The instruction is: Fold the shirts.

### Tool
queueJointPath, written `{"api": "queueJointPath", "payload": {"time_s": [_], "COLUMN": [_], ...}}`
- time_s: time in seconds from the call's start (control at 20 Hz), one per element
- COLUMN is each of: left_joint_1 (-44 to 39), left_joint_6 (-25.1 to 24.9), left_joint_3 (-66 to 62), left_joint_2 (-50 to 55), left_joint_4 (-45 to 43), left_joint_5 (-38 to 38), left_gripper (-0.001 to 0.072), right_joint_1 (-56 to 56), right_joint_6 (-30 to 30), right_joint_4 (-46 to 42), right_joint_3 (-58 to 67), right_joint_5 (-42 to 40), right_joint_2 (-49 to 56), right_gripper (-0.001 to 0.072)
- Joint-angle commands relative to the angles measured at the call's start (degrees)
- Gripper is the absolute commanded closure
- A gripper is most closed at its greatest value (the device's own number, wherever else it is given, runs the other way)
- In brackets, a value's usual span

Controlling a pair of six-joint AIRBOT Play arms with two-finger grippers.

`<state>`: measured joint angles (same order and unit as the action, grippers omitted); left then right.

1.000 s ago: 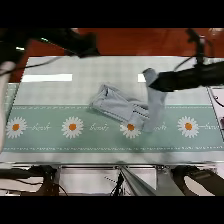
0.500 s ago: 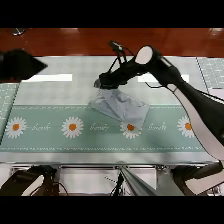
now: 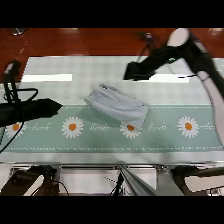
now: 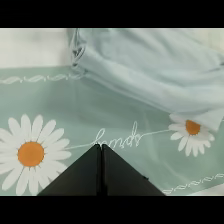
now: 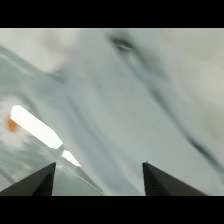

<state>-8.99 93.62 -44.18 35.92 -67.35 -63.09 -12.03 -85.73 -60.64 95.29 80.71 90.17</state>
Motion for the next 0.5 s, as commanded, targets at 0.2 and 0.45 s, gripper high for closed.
{"api": "queueJointPath", "payload": {"time_s": [0.2,0.45], "left_joint_1": [0.04,0.02], "left_joint_6": [0.13,0.13], "left_joint_3": [6.54,8.20], "left_joint_2": [-0.39,-0.07], "left_joint_4": [1.33,7.21], "left_joint_5": [6.16,10.56], "left_gripper": [0.0686,0.0686], "right_joint_1": [12.90,8.11], "right_joint_6": [-13.90,-2.80], "right_joint_4": [-3.06,19.47], "right_joint_3": [-56.37,-69.64], "right_joint_5": [-24.17,-34.60], "right_joint_2": [-36.87,-30.58], "right_gripper": [0.0088,0.0095]}}
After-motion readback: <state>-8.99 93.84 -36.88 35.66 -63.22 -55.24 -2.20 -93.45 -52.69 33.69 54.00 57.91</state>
